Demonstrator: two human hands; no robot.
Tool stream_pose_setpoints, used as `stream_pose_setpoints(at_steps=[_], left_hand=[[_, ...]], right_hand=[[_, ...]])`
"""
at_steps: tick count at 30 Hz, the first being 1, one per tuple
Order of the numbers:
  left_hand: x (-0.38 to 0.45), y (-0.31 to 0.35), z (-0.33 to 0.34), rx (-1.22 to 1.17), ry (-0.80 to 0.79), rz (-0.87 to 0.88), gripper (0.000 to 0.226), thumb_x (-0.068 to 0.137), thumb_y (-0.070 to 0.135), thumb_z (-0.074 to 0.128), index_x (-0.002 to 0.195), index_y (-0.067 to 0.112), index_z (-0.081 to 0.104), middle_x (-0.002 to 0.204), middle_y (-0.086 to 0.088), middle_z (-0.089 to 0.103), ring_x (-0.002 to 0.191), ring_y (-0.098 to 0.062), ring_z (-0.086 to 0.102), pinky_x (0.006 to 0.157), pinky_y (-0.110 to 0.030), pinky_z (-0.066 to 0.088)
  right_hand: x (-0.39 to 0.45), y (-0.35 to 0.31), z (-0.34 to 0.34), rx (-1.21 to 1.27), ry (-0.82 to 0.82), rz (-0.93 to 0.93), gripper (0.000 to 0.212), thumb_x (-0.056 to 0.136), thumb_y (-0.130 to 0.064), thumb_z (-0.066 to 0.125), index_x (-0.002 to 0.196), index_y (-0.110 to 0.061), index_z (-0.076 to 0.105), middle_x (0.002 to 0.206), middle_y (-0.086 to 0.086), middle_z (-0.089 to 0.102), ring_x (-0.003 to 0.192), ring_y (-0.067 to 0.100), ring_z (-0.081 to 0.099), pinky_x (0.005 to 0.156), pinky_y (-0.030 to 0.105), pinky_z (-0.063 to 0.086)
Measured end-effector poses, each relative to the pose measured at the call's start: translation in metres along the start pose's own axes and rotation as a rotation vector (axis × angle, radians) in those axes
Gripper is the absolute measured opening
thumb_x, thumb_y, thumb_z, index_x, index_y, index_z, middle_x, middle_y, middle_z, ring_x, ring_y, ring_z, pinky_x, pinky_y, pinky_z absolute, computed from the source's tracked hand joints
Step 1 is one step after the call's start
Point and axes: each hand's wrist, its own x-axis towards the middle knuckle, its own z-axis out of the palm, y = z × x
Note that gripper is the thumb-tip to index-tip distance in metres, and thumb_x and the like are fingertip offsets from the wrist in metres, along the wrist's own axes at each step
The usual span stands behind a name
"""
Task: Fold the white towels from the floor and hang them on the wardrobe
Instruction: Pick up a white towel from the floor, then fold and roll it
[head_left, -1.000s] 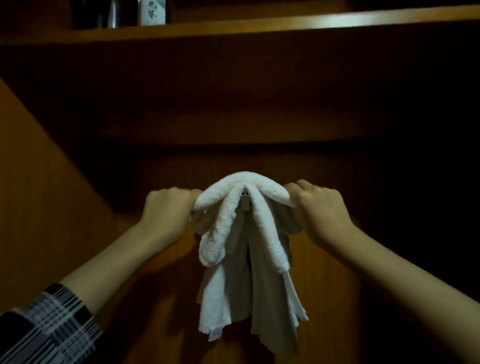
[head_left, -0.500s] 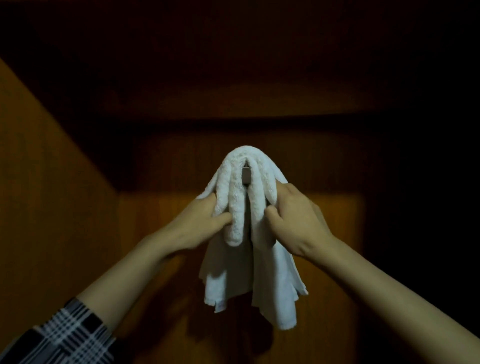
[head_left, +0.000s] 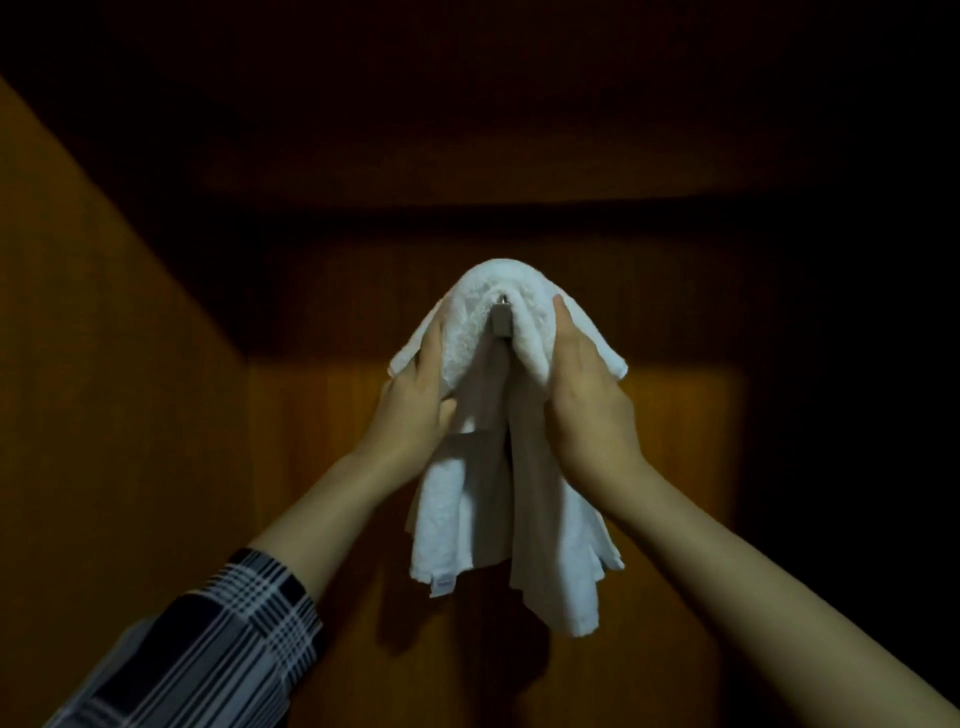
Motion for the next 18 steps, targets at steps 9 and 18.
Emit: stream_pose_setpoints(at_steps=[9,18], left_hand=[[-0.015,-0.004,0.018,-0.159,-0.064,-0.054,0.076,0.091,0.004,0.053,0.152,0.022,0.011,0.070,0.007,0.046,0.047,0.001,0.046,0.045,-0.008,0.033],[-0.014,-0.012,-0.023,-0.203,-0.203,0.007,0.072,0.085,0.016,0.048,0.139,0.049,0.014,0.090,-0.008,0.065,0.065,-0.014,0.062,0.056,-0.033,0.051]], right_hand=[[-0.009,-0.007,-0.003,0.027,-0.088,0.091,0.055,0.103,-0.017,0.032,0.152,-0.023,0.008,0.143,0.005,0.041,0.121,0.022,0.050,0.089,0.038,0.051],[-0.005,-0.005,-0.048,-0.072,-0.185,0.017,0.061,0.093,-0.004,0.037,0.147,-0.029,0.021,0.123,0.002,0.057,0.091,0.025,0.058,0.066,0.031,0.039]])
